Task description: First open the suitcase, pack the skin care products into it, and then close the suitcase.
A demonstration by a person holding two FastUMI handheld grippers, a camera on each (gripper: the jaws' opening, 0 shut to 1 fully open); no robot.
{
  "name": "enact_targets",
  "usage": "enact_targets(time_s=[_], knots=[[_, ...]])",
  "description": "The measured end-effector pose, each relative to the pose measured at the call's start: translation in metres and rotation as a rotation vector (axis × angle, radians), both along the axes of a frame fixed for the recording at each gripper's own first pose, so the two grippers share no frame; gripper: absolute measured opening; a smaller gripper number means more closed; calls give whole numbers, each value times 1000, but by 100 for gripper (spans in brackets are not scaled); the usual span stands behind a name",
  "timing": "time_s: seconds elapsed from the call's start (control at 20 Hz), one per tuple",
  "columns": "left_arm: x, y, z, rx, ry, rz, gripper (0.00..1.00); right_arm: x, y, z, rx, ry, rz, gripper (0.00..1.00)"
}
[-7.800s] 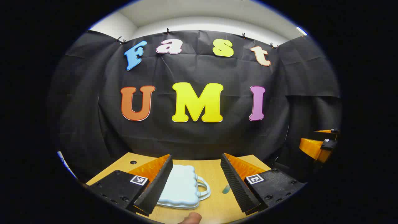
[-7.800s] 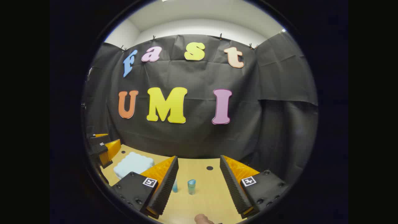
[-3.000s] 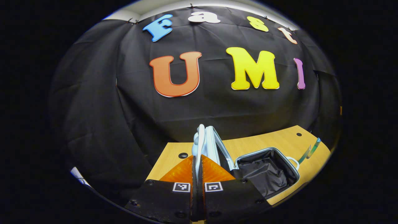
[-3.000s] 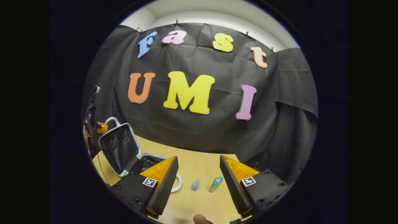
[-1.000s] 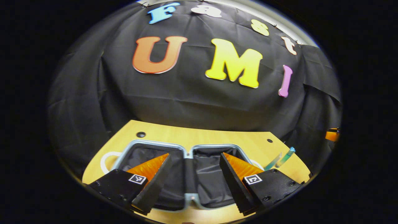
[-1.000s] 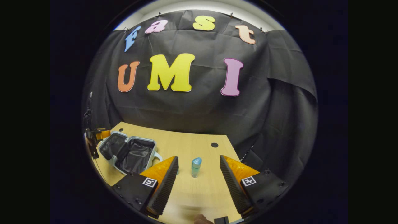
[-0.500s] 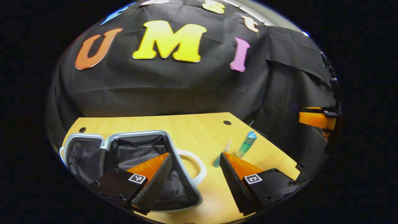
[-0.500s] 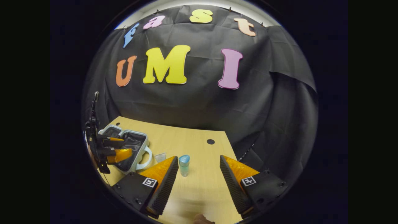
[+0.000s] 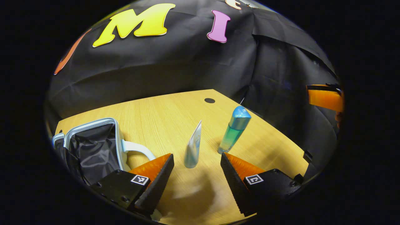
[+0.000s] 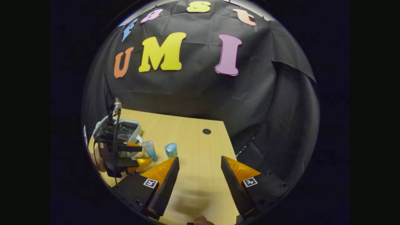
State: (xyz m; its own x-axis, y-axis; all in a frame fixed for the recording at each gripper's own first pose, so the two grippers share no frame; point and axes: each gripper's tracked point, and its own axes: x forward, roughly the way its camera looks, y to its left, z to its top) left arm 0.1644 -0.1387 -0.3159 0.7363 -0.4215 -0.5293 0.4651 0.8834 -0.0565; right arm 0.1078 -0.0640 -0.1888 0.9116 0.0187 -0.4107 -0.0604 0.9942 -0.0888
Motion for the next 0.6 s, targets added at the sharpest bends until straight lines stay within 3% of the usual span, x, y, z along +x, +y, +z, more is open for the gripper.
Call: enact_targets(time_s=[0.05, 0.1, 0.3, 0.35, 0.4, 0.45, 0.6], knots=[[5, -4, -6, 5, 5, 11, 98, 1, -4, -5, -4, 10, -1, 79], [12, -7, -12, 10, 9, 26, 87, 2, -8, -11, -7, 20, 2, 80], [28, -12, -23, 18, 25, 70, 75, 6, -10, -29, -21, 48, 28, 80], [28, -14, -23, 24, 23, 72, 63, 9, -7, -33, -17, 56, 39, 80], [29, -15, -25, 31, 26, 74, 60, 9, -4, -37, -7, 65, 53, 80], [29, -14, -24, 34, 24, 80, 52, 11, 1, -42, 0, 77, 64, 80], [24, -19, -24, 12, 38, 73, 45, 14, 10, -55, -1, 101, 97, 80]])
